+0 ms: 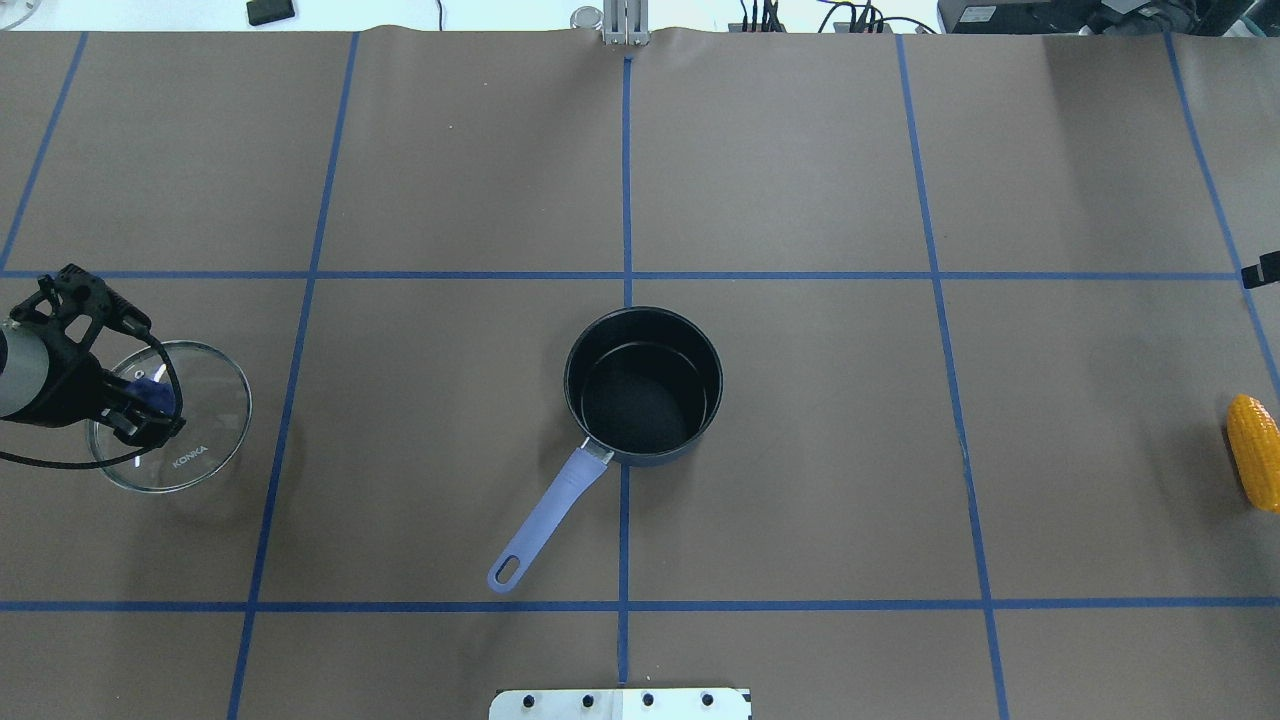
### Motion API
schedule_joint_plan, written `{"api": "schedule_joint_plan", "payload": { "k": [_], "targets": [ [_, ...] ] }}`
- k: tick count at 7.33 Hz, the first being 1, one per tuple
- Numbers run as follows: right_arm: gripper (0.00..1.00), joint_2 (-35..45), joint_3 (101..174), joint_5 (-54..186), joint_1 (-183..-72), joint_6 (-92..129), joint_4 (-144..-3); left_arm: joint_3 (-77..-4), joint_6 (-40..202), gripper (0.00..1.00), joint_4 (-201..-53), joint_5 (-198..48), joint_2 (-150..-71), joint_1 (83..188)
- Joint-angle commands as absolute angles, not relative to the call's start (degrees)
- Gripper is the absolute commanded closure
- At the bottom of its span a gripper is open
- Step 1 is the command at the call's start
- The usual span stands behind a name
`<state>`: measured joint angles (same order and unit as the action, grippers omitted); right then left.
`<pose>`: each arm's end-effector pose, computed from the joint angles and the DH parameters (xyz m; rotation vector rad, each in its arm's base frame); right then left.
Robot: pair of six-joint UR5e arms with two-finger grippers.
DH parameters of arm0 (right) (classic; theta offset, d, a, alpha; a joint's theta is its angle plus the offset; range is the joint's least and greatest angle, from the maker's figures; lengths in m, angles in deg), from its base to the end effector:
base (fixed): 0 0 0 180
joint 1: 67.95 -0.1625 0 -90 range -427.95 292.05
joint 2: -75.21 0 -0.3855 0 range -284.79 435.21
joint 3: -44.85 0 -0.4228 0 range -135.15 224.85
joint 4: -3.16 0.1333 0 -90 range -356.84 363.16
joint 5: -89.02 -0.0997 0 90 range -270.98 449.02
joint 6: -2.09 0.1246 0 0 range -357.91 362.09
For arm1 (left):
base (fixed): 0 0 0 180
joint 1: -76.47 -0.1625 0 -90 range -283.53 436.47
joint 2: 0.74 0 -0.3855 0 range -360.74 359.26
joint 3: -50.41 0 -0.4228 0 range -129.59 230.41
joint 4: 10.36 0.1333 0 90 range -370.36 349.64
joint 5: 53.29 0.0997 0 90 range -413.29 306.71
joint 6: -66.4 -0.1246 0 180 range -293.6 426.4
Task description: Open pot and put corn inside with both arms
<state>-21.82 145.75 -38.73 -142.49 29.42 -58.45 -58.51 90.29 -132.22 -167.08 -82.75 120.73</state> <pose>-0.0814 -0.5082 0.5467 0.2707 -0.7935 0.0095 0.3088 -0.4169 0.4800 0.3824 0.7530 0.5137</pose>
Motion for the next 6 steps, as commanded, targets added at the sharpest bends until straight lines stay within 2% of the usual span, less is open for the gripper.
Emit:
{"api": "schedule_joint_plan", "payload": {
  "k": [1, 2, 3, 4, 6],
  "targets": [
    [0.00, -21.73, 145.75, -38.77, -142.48, 29.42, -58.45, -53.04, 90.22, 0.84, -139.47, -170.51, -82.65, 120.76],
    [0.00, -21.82, 145.75, -38.77, -142.48, 29.42, -58.45, -53.04, 90.22, 0.50, -139.38, -170.98, -83.00, 120.68],
    [0.00, -21.73, 145.75, -38.77, -142.40, 29.42, -58.45, -53.12, 90.22, 0.02, -139.38, -171.07, -83.18, 120.76],
    [0.00, -21.73, 145.75, -38.86, -142.48, 29.42, -58.45, -53.65, 90.22, 0.02, -139.38, -171.07, -83.18, 120.94],
    [0.00, -21.73, 145.75, -38.86, -142.40, 29.51, -58.45, -54.00, 89.61, 0.01, -135.11, -178.83, -83.88, 131.42]
  ]
}}
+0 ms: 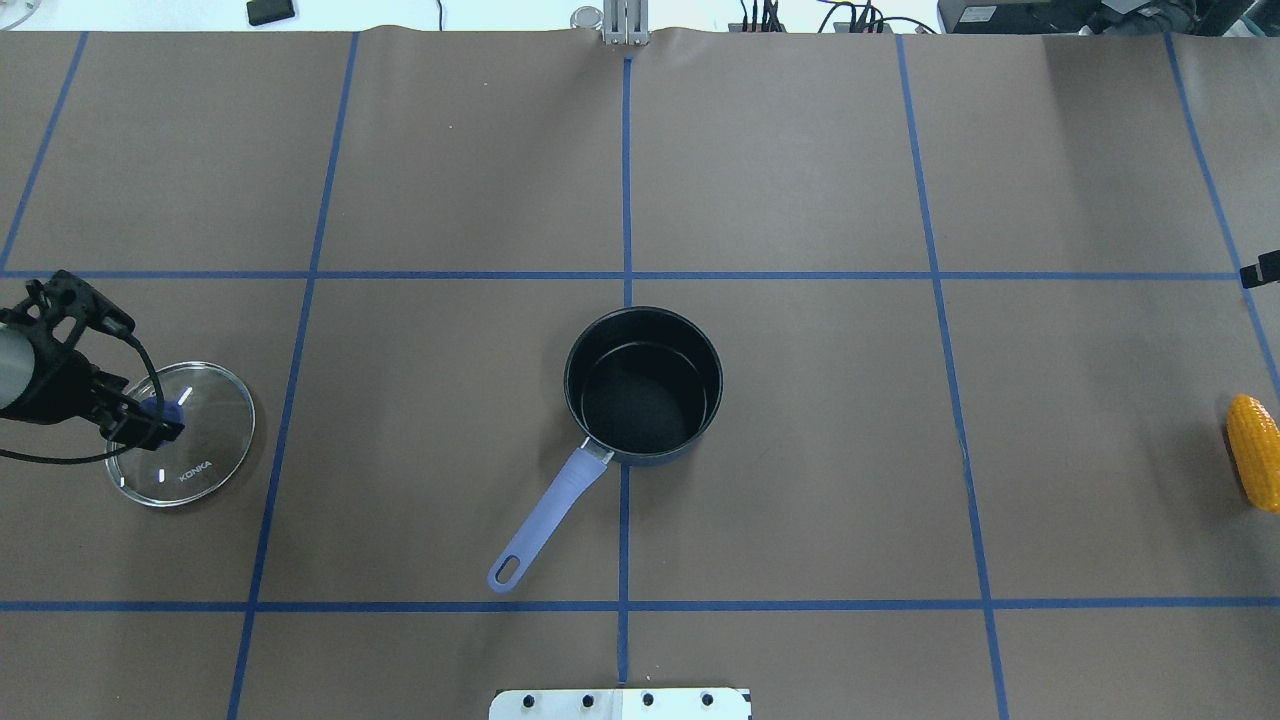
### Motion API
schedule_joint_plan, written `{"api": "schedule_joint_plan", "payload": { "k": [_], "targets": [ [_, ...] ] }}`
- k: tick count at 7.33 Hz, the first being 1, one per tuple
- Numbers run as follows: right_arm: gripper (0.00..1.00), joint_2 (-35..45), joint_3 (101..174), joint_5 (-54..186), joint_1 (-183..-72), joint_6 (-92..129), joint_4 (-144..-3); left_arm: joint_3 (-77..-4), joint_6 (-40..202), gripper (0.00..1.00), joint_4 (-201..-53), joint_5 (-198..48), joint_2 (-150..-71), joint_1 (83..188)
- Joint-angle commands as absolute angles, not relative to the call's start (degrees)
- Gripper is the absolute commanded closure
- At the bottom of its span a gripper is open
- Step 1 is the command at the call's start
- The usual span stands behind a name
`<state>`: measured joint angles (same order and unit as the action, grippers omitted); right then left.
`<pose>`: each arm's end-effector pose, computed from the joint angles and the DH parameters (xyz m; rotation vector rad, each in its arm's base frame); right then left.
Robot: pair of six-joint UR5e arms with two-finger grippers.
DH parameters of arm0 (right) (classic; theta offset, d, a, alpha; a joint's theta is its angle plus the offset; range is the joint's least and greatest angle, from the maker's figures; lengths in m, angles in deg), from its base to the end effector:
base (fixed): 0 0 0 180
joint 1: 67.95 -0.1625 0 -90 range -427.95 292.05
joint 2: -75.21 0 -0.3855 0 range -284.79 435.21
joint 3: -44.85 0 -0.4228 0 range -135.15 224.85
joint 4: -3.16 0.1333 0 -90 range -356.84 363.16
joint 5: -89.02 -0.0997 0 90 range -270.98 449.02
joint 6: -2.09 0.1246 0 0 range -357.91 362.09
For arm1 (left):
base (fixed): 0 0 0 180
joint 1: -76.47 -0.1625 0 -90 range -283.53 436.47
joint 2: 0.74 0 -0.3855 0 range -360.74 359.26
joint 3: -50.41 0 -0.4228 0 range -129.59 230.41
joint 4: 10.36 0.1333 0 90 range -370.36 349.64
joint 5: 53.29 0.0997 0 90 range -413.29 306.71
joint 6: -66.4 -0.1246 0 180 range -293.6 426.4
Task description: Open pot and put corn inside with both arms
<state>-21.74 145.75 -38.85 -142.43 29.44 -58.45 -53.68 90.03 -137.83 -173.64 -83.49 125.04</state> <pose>-0.0823 -0.5085 0.5458 0.2705 -0.7960 0.0077 0.2898 -0.4346 0.5019 0.3694 0.8375 0.4936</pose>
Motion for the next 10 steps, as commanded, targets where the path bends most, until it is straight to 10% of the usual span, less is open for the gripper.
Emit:
{"api": "schedule_joint_plan", "payload": {
  "k": [1, 5, 10],
  "targets": [
    [0.00, -21.73, 145.75, -39.03, -142.48, 29.51, -58.45, -54.53, 83.69, 0.01, -130.72, -182.81, -84.14, 138.71],
    [0.00, -26.46, 146.44, -39.73, -142.22, 31.60, -53.38, -54.09, 46.10, 0.01, -102.52, -183.20, -85.20, 165.27],
    [0.00, -40.26, 145.67, -29.13, -130.12, 43.90, -34.31, -55.23, 45.31, 0.01, -96.58, -183.28, -84.15, 166.64]
  ]
}}
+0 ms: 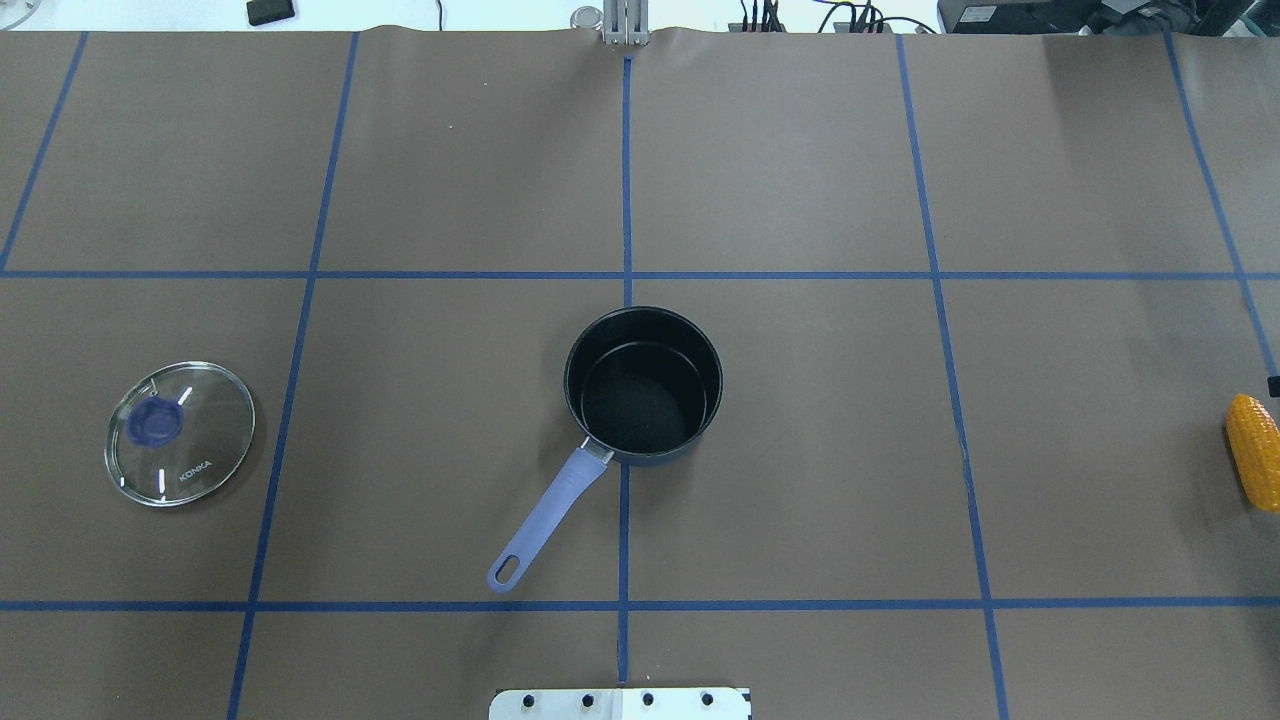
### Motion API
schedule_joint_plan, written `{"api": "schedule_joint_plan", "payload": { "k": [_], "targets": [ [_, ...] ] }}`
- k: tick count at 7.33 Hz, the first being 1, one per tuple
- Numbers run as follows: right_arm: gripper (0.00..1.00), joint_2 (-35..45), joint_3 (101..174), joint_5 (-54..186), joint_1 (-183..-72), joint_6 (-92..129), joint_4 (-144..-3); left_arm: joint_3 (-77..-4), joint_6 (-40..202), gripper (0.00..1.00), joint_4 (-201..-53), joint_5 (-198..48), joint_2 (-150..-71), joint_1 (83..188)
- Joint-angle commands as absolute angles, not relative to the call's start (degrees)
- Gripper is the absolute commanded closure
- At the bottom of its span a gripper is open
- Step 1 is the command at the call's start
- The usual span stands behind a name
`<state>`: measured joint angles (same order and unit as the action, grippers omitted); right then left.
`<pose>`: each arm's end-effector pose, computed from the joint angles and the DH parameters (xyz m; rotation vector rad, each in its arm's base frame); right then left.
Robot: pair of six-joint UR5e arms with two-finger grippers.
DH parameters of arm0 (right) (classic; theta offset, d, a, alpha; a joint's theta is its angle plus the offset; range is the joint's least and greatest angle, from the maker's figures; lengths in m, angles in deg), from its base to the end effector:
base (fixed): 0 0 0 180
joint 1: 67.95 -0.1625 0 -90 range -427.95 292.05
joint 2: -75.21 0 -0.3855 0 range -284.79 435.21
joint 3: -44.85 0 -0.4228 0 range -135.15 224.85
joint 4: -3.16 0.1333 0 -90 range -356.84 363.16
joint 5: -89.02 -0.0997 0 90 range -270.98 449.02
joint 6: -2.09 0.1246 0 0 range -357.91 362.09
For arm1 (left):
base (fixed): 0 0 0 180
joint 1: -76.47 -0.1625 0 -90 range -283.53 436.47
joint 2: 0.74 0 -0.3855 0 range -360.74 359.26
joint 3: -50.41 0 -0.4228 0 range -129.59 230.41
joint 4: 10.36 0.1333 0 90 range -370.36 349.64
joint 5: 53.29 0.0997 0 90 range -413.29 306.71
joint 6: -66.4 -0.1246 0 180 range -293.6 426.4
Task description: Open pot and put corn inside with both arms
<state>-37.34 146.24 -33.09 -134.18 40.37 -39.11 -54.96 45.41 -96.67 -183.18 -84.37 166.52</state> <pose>-0.1038 -0.4022 0.6257 0.2532 -0.7829 0.0600 -0.0538 -0.4829 0.5654 0.2158 0.6721 0.3825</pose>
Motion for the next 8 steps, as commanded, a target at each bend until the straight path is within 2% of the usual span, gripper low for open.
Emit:
{"api": "schedule_joint_plan", "payload": {
  "k": [1, 3, 4, 5, 6, 7, 8],
  "targets": [
    [0.00, -40.71, 143.48, -26.67, -127.74, 45.49, -31.15, -55.23, 45.31, 0.01, -96.58, -183.28, -84.15, 166.64],
    [0.02, -40.54, 137.95, -19.04, -120.21, 52.15, -23.24, -55.41, 45.31, 0.01, -96.58, -183.28, -84.15, 166.64],
    [0.08, -40.45, 137.75, -16.21, -117.03, 53.92, -23.03, -55.41, 45.31, 0.01, -96.67, -183.28, -84.23, 166.64],
    [0.39, -40.37, 137.75, -16.10, -115.78, 55.07, -22.77, -55.41, 45.31, 0.01, -96.67, -183.28, -84.23, 166.64],
    [0.58, -40.10, 137.75, -16.10, -115.16, 55.08, -22.68, -55.50, 45.31, 0.01, -96.67, -183.28, -84.23, 166.64],
    [0.87, -39.93, 137.75, -16.18, -114.89, 55.00, -22.59, -55.50, 45.31, 0.01, -96.67, -183.28, -84.23, 166.64],
    [1.00, -39.58, 138.36, -16.36, -114.97, 54.91, -22.59, -55.50, 45.31, 0.01, -96.67, -183.28, -84.23, 166.55]
  ]
}}
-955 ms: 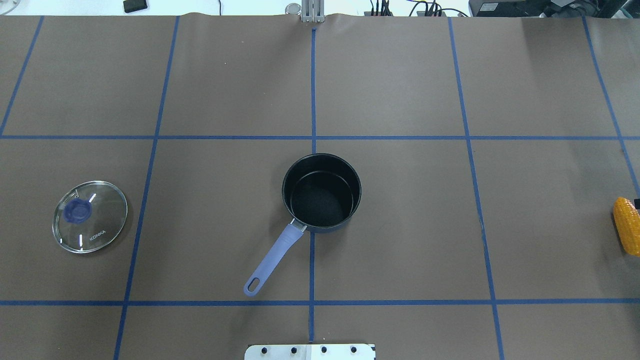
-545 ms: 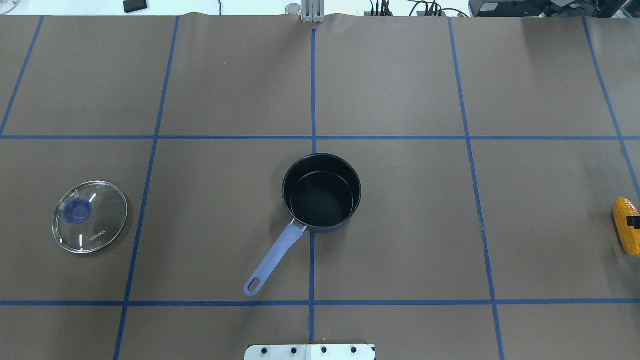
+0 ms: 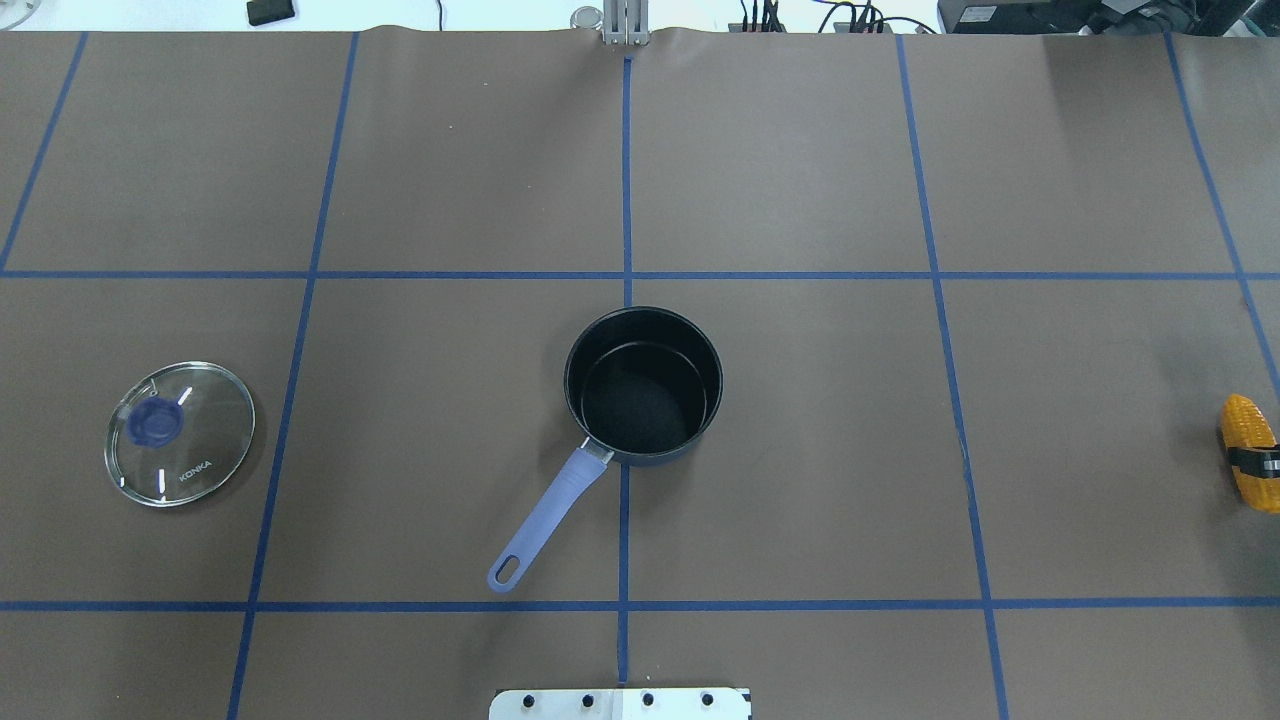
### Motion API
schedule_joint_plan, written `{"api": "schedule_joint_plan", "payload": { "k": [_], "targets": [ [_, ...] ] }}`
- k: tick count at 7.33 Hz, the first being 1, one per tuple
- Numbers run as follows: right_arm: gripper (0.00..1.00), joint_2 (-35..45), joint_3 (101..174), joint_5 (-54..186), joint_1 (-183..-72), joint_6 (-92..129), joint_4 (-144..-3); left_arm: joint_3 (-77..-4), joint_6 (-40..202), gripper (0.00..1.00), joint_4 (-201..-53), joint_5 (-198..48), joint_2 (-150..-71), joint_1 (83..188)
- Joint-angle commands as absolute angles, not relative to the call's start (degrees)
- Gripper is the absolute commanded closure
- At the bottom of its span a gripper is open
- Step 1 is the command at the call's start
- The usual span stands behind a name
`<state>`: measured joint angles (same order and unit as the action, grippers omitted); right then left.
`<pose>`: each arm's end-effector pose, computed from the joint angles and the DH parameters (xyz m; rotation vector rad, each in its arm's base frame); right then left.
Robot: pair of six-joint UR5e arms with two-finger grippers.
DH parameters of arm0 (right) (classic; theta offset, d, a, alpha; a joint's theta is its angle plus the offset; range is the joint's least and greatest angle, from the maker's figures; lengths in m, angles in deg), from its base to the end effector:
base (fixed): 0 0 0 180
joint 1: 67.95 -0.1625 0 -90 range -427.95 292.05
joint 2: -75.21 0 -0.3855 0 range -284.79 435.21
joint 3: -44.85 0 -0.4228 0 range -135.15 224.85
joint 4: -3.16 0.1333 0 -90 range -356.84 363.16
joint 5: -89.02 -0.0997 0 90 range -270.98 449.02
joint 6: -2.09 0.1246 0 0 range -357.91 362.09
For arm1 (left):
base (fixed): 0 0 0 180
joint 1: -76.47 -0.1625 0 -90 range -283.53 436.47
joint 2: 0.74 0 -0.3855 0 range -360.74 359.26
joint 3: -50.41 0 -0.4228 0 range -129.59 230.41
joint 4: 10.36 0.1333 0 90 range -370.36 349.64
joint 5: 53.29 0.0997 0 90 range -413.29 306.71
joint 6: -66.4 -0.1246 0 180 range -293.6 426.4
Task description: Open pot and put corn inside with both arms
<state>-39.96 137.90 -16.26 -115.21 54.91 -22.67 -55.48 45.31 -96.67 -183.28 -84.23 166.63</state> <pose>-0.1856 -0.3489 0.6931 0.3016 -0.7112 0.0692 -0.0546 -0.4820 0.5617 0.2236 0.6722 0.3847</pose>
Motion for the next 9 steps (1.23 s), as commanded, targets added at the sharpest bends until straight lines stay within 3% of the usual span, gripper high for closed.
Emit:
{"api": "schedule_joint_plan", "payload": {
  "k": [1, 3, 6, 9],
  "targets": [
    [1.00, -38.88, 140.80, -16.88, -115.06, 54.91, -22.77, -55.50, 45.31, 0.01, -96.67, -183.28, -84.23, 166.55],
    [1.00, -34.16, 143.89, -20.55, -115.41, 55.17, -24.17, -55.41, 45.31, 0.01, -96.67, -183.28, -84.23, 166.64],
    [1.00, -16.25, 151.00, -20.75, -115.68, 61.66, -47.74, -54.80, 46.27, 0.01, -95.88, -183.37, -84.23, 166.64],
    [1.00, 2.64, 152.77, -19.80, -112.62, 70.88, -67.08, -54.62, 61.38, 0.01, -96.75, -194.27, -81.95, 166.64]
  ]
}}
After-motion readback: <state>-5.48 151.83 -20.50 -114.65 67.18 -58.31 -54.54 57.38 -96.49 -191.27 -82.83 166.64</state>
